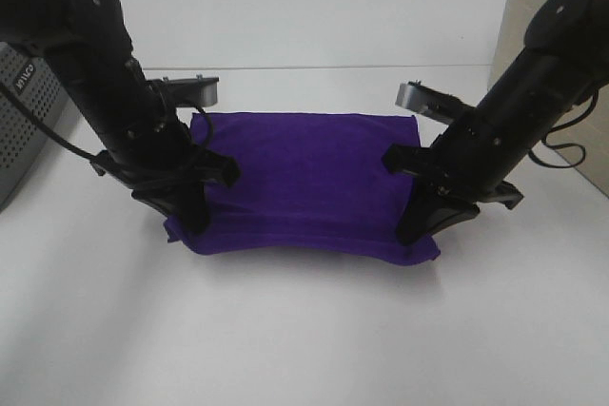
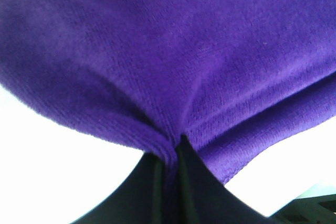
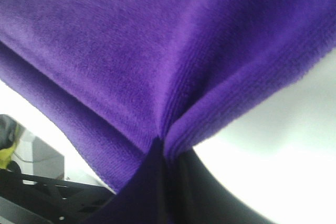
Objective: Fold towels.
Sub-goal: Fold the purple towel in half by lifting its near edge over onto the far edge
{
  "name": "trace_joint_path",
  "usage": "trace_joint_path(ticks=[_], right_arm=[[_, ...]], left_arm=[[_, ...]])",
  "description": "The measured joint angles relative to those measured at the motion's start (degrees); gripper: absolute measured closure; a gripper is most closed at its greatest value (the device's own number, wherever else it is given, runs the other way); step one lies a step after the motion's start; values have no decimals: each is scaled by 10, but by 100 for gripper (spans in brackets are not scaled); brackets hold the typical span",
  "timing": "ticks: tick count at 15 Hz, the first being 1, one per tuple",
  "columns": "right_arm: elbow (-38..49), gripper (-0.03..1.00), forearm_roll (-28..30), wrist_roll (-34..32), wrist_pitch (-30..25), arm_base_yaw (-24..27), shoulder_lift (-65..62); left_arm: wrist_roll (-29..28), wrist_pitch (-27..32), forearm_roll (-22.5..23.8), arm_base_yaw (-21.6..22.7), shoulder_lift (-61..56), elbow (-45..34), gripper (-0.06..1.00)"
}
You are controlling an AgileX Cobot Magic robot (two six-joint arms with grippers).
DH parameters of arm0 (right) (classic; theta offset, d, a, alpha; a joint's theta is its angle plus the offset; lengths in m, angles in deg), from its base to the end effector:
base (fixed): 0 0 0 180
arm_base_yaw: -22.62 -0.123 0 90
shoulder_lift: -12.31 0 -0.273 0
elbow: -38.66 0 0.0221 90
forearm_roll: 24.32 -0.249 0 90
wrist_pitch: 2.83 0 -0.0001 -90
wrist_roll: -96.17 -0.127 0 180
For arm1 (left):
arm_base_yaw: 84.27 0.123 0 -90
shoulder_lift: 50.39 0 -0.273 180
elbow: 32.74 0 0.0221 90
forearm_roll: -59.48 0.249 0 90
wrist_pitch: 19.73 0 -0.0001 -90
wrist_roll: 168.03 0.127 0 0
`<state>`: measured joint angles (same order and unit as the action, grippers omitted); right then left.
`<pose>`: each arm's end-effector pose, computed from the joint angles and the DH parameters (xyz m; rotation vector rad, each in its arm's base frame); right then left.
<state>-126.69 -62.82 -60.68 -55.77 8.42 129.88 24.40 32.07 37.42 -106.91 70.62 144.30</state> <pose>0.3034 0.1419 0.1039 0.3182 -2.9759 -0.7942 0.3297 -0.1781 0.1156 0.5826 3.0024 -0.4870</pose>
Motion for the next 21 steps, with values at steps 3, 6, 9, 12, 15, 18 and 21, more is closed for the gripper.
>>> trace_joint_path(ticks=[3, 6, 9, 12, 15, 18, 21], right_arm=[[-15, 94, 0, -4, 4, 0, -61], [-95, 94, 2, -4, 19, 0, -34], [-309, 94, 74, -39, 22, 0, 87], [-380, 94, 109, -64, 25, 0, 156], [-384, 94, 110, -71, 42, -2, 213], [-385, 89, 117, -77, 58, -2, 246], [-385, 65, 159, -80, 80, 4, 253]], left_arm=[[-31, -23, 16, 5, -65, 0, 94], [-42, -79, 17, 34, -65, 18, 94], [-11, -201, 28, 46, -13, 75, 94], [-5, -276, 28, 46, 31, 80, 94], [9, -308, 31, 46, 84, 84, 94], [12, -296, 32, 46, 133, 119, 93], [14, -282, 48, 52, 158, 160, 76]])
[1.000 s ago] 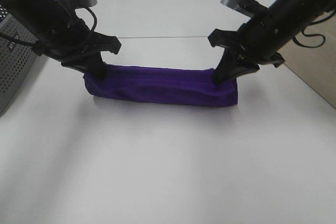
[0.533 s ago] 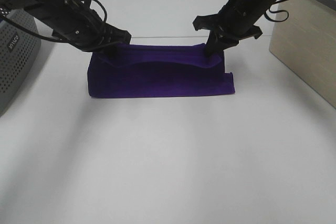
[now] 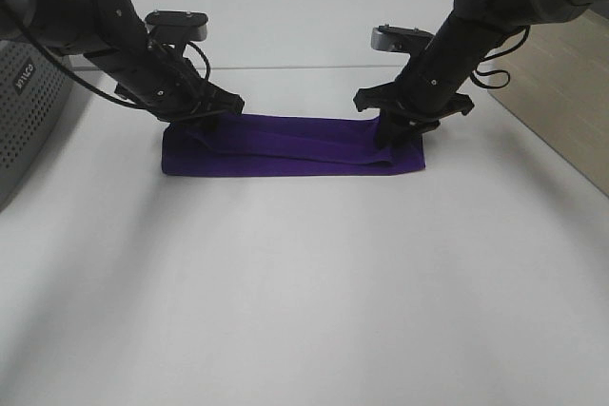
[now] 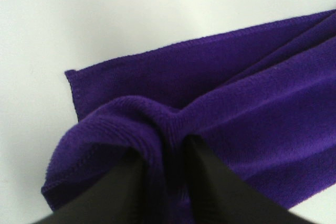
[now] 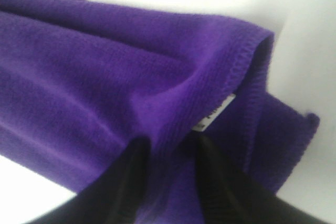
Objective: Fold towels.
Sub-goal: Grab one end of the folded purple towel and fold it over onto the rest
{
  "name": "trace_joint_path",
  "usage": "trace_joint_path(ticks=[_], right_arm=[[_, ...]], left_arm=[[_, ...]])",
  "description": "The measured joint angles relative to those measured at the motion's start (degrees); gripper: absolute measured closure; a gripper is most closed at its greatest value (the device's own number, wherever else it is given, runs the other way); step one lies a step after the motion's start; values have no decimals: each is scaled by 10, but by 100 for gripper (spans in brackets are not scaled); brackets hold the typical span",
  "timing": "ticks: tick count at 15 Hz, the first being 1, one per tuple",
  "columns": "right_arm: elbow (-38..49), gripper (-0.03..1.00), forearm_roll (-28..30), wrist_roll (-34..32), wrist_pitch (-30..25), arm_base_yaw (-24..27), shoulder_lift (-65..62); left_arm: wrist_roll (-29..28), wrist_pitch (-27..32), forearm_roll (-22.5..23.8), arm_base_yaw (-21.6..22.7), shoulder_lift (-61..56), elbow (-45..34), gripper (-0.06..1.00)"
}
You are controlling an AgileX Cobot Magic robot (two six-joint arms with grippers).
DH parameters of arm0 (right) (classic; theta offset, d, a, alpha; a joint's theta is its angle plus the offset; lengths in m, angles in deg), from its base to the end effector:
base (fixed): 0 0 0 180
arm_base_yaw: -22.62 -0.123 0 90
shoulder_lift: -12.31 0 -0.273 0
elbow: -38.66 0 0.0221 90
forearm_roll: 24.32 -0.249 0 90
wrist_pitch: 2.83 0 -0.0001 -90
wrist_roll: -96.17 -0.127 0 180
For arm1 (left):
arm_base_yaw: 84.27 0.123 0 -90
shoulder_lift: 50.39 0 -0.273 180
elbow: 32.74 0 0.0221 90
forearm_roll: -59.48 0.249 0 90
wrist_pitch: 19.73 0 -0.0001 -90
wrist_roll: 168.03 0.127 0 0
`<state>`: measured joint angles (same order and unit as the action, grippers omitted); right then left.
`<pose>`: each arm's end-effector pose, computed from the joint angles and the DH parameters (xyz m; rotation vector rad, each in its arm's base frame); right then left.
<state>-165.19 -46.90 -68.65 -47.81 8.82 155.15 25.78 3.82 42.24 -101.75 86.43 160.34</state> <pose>0.4622 0.1490 0.0705 -0.3727 2.8037 0.4473 0.4612 -0.1610 0.0849 0.3901 2.5388 -0.2823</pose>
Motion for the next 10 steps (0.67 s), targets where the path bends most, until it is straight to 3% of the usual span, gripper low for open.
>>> trace_joint_path(ticks=[2, 3, 4, 6, 9, 10], right_arm=[[0, 32, 13, -1, -2, 0, -2], [0, 23, 28, -1, -17, 0, -6], [0, 19, 45, -1, -34, 0, -15], [0, 15, 72, -1, -65, 0, -54], [-1, 15, 77, -1, -118, 0, -109], [-2, 15, 77, -1, -136, 0, -124]], left_arm=[[2, 36, 3, 9, 6, 33, 41], [2, 94, 3, 19, 7, 61, 25], [2, 162, 5, 32, 7, 92, 17], [2, 285, 14, 59, 6, 152, 13], [10, 370, 2, 98, 39, 202, 13], [27, 387, -25, 113, 73, 212, 13]])
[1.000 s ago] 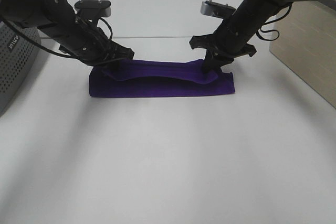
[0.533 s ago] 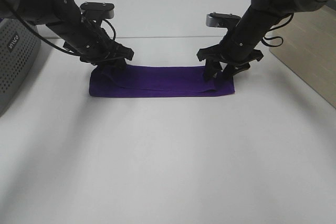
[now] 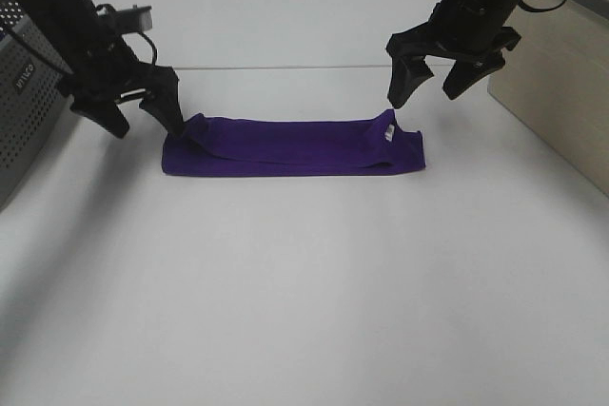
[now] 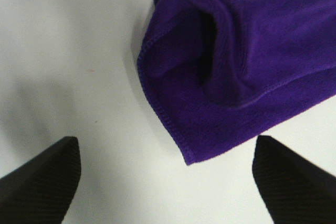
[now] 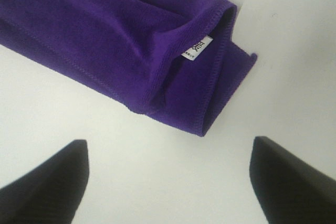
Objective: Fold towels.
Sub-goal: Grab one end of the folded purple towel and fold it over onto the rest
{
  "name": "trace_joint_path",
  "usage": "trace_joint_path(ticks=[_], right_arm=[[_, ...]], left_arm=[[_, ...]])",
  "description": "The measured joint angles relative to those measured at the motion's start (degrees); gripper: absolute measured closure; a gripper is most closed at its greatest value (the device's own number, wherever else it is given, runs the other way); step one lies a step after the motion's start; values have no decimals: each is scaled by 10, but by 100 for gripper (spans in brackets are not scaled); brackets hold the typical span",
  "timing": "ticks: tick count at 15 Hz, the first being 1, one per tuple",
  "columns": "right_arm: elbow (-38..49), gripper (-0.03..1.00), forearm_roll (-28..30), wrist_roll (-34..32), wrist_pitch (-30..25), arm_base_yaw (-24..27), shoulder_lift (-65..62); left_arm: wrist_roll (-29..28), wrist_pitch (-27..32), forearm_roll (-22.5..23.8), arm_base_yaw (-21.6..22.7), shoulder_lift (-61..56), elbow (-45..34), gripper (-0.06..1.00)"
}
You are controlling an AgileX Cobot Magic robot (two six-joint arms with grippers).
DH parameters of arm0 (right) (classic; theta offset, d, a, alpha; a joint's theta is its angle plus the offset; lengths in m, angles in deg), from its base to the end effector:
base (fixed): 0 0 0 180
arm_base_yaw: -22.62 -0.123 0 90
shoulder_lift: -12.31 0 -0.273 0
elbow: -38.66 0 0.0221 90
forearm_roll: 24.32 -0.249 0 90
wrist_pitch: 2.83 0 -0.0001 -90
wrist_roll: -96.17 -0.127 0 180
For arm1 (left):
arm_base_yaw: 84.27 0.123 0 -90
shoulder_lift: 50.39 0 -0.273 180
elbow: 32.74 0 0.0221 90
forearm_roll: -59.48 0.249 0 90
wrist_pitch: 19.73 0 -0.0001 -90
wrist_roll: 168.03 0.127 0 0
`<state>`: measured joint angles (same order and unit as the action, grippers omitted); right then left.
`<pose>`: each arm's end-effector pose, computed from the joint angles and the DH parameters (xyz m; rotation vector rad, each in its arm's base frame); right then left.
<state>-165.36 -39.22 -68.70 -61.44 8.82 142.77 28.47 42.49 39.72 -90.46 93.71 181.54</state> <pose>0.4361 0.1358 0.1622 -0.5655 2.8035 0.3399 0.4757 -0.0898 0.0999 0.3747 2.9190 -0.4487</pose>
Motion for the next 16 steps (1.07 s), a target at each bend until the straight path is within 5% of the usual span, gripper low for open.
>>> trace_joint_path(ticks=[1, 8, 11, 13, 15, 16], right_arm=[[0, 15, 0, 0, 0, 0, 0], [0, 15, 1, 0, -14, 0, -3], [0, 15, 1, 0, -15, 0, -3], [0, 15, 1, 0, -16, 0, -3], [0, 15, 1, 0, -22, 0, -3], [0, 15, 1, 0, -25, 0, -3]], left_arm=[[0, 0, 0, 0, 0, 0, 13], [78, -5, -189, 11, 78, 21, 14], [81, -9, -262, -19, 107, 37, 21], [80, -10, -265, -45, 118, 56, 32], [66, -15, -241, -54, 125, 70, 53], [61, -15, -223, -54, 131, 81, 72]])
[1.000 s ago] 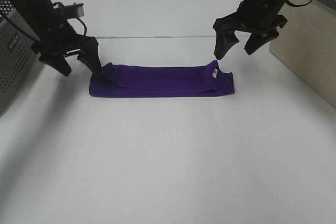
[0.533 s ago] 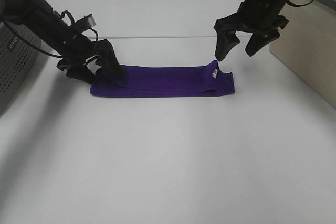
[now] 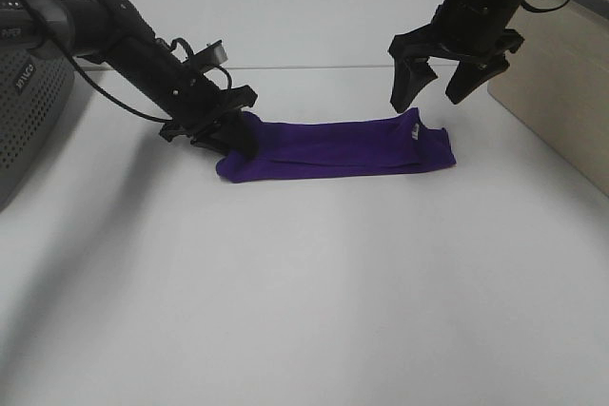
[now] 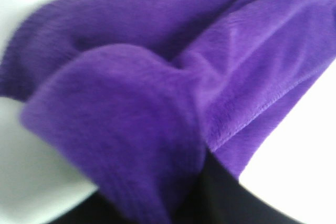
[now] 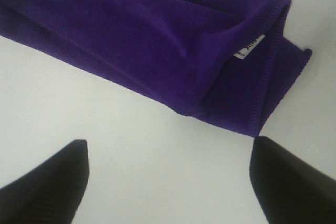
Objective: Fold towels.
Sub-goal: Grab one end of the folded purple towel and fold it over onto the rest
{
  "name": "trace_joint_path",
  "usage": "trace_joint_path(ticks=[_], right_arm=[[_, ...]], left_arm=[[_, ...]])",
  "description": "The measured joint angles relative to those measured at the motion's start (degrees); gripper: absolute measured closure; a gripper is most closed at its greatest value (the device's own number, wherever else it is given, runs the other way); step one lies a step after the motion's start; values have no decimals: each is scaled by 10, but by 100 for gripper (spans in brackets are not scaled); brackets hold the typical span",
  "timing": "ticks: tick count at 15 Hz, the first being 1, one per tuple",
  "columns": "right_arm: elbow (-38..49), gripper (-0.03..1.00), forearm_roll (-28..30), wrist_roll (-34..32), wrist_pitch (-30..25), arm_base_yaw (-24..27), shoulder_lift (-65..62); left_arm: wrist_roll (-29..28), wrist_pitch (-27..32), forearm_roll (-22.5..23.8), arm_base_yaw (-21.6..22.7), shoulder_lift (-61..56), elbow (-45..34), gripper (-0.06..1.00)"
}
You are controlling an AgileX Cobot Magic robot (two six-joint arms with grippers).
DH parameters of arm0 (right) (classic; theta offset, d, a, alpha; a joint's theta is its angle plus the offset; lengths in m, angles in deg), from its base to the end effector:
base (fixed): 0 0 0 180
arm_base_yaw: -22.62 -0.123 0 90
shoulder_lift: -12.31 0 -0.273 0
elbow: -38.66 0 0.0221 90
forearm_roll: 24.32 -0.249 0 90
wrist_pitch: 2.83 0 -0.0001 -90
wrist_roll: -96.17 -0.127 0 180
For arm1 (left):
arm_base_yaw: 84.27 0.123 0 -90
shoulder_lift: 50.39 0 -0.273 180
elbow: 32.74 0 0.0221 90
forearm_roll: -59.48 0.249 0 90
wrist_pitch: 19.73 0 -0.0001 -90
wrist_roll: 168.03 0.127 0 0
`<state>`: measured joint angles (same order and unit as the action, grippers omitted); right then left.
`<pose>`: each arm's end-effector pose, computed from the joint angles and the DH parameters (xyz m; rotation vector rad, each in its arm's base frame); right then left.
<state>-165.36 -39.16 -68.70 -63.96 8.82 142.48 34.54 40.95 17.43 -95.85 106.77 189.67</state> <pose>0.4305 0.1351 0.1632 -0.5824 2.8389 0.3466 0.4837 -0.1748 0.0441 0.3555 2.8307 -0.9477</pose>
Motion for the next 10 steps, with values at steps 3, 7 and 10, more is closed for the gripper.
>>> trace_joint_path(ticks=[3, 7, 10], right_arm=[[0, 15, -1, 0, -13, 0, 0], [0, 15, -1, 0, -37, 0, 0], [0, 15, -1, 0, -46, 0, -3]], left_arm=[[-7, 23, 74, 0, 11, 60, 92], [-72, 82, 227, 44, -10, 159, 92], [-61, 85, 206, 54, -72, 167, 92]])
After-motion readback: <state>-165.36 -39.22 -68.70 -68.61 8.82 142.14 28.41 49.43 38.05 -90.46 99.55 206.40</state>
